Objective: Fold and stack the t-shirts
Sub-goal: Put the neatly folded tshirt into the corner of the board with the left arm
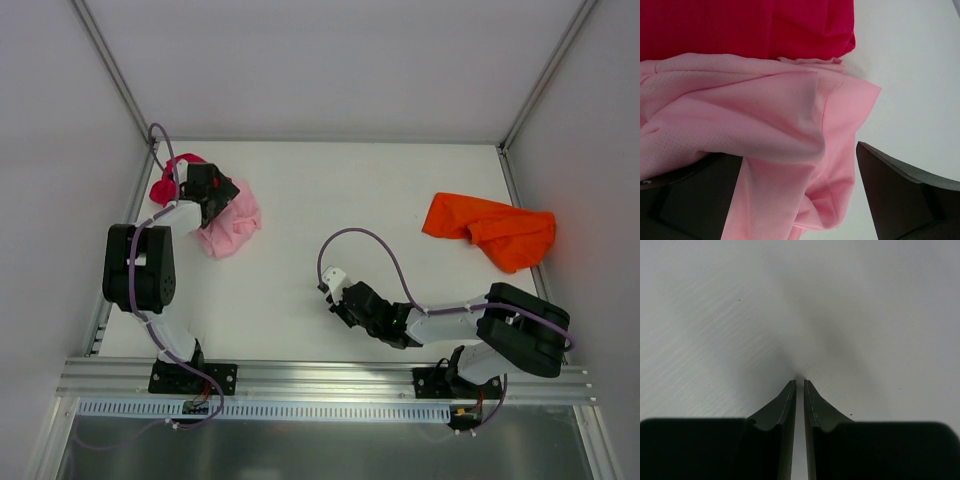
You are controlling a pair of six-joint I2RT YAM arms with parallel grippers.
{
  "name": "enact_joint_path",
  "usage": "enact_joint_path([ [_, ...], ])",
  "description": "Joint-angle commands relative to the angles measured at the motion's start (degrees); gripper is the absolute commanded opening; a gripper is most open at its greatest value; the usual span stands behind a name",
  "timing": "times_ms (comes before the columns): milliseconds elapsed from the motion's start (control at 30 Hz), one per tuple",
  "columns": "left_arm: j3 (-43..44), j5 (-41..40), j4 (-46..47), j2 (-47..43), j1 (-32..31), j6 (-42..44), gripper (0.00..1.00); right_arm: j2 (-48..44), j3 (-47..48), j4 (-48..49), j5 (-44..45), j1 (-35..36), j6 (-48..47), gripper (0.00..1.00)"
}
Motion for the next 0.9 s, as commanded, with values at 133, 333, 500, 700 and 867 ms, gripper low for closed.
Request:
enact_joint_path([
  [133,-9.9,0.7,14.7,-10.1,-3.6,7.5,0.99,1.1,-0.1,-0.2,0.0,0.4,0.7,0.15],
  [333,-16.4,0.6,21.0,-20.9,-5.9,11.6,0.99,1.6,0.4,-0.4,-0.8,0.6,0.5,0.15],
  [500,-21.4,-3.0,17.7,-29.4,-7.3,8.5,0.99,3.8,1.4,0.2,-1.1,0.6,0.3,0.15],
  [700,-25.2,-10.5,5.9,-35.5,-7.7,1.9,0.99,4.1,1.6,0.6,-1.2,0.7,0.4,0.15],
  [867,-27.6,-12.5,1.6,-36.3,-7.8,-2.2,0.99,3.6,1.1,2.1,-0.5,0.7,1.1,0.15],
])
